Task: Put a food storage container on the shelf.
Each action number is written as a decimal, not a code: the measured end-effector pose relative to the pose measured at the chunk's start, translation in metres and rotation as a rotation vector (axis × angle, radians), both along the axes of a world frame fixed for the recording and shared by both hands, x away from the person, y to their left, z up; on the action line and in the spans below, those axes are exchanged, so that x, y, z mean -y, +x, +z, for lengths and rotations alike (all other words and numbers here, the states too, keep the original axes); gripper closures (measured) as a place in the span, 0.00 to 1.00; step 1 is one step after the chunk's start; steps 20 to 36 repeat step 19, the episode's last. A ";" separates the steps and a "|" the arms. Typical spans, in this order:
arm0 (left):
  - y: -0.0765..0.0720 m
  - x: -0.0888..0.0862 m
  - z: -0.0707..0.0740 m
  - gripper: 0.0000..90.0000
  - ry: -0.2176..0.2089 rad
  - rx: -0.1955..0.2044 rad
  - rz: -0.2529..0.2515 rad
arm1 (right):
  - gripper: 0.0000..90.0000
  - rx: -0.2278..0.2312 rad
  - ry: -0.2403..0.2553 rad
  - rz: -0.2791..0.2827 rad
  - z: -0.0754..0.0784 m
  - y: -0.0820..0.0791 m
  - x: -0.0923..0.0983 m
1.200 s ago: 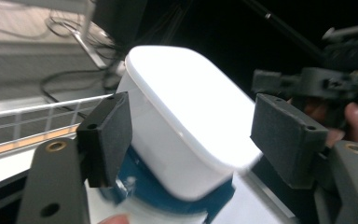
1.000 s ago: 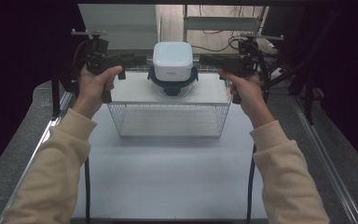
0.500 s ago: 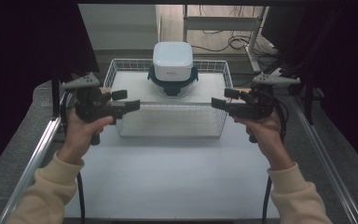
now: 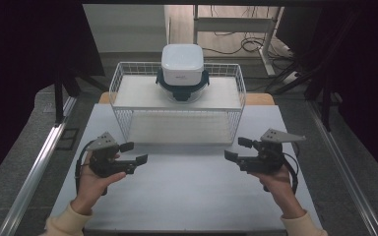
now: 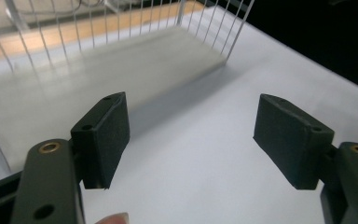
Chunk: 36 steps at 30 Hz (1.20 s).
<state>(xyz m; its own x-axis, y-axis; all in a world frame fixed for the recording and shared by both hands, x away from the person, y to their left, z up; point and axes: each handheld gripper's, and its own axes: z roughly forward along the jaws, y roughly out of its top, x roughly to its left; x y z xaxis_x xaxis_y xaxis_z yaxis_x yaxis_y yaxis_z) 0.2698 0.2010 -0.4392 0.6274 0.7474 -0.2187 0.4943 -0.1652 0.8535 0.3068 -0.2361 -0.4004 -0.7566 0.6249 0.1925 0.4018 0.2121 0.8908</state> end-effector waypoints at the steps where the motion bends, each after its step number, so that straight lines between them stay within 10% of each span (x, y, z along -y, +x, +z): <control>1: 0.000 0.000 -0.005 0.29 0.008 -0.008 0.005 | 0.25 -0.006 -0.015 -0.001 -0.005 -0.001 0.000; 8: 0.000 0.007 -0.023 0.29 0.018 -0.034 0.013 | 0.25 -0.054 -0.108 0.004 -0.045 -0.008 -0.005; 36: -0.001 0.013 -0.027 0.29 0.050 -0.031 0.004 | 0.25 -0.033 -0.108 0.006 -0.048 -0.011 -0.004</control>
